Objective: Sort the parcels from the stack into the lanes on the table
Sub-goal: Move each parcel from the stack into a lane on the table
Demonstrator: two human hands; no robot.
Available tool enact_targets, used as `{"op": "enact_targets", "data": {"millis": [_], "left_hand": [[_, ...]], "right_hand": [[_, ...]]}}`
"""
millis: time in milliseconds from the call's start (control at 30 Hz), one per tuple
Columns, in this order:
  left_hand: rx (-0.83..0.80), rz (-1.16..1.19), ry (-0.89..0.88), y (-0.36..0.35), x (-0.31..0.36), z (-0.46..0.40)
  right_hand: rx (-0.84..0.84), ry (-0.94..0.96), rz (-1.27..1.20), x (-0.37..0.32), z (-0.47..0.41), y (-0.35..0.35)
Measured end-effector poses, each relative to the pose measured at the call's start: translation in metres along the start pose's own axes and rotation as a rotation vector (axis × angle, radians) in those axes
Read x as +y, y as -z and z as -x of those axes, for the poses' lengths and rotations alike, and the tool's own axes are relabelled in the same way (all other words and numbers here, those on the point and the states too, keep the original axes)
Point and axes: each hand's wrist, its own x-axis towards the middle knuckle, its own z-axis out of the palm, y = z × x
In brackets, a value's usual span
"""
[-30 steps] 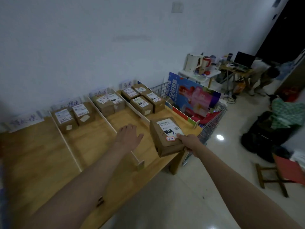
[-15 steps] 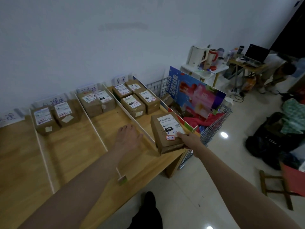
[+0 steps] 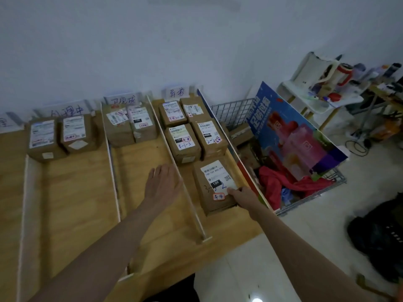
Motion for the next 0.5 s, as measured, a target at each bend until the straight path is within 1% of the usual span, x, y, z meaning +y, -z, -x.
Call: {"op": "enact_targets", "data": {"millis": [67,167,267,500], "left_hand": [[-0.007,-0.006,0.037,-0.006,-0.002,-0.006],[-0.073,-0.025,0.092,-0.016,-0.006,-0.008],[-0.112,-0.006,0.177,-0.026,-0.010,-0.006],[-0.176,-0.014,0.303,-0.045,-0.007,0.005]], "right_hand": [[-0.045,-0.009,0.016,-0.001,-0.022,-0.006],[-0.096,-0.007,0.078,-0.003,-0.045,-0.013],[-0.131,0.000,0.127,-0.006,-0.063,-0.019],[-0.245,0.014,0.209,-0.007,-0.096,-0.028]]}}
